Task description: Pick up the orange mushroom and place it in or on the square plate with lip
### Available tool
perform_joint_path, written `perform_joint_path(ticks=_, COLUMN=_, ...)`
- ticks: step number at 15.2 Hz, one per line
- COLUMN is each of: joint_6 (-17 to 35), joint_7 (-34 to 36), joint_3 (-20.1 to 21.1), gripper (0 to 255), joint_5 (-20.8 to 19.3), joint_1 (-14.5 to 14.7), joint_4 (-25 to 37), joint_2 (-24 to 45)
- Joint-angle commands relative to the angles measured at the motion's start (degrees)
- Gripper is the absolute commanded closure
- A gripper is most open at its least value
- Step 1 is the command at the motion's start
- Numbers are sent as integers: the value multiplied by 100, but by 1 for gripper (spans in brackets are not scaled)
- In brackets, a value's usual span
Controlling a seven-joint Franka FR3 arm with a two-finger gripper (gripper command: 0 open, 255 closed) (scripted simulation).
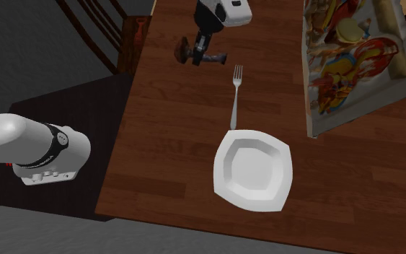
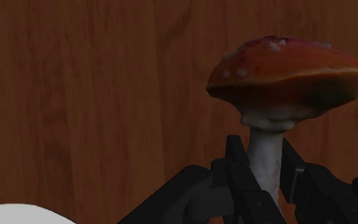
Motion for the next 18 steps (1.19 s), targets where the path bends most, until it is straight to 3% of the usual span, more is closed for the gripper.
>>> perform_joint_path(ticks=1, joint_6=-4, joint_7=-250, joint_3=-95, gripper=255, joint_5=-34, joint_1=-166, joint_4=-23, joint_2=-42)
perform_joint_path(ticks=10, joint_6=-84, joint_7=-1306, joint_3=-596, gripper=255, joint_5=-325, joint_1=-851, joint_4=196, joint_2=42)
perform_joint_path(ticks=18, joint_6=-267, joint_7=-2143, joint_3=-1041, gripper=255, joint_5=-665, joint_1=-1340, joint_4=846, joint_2=455)
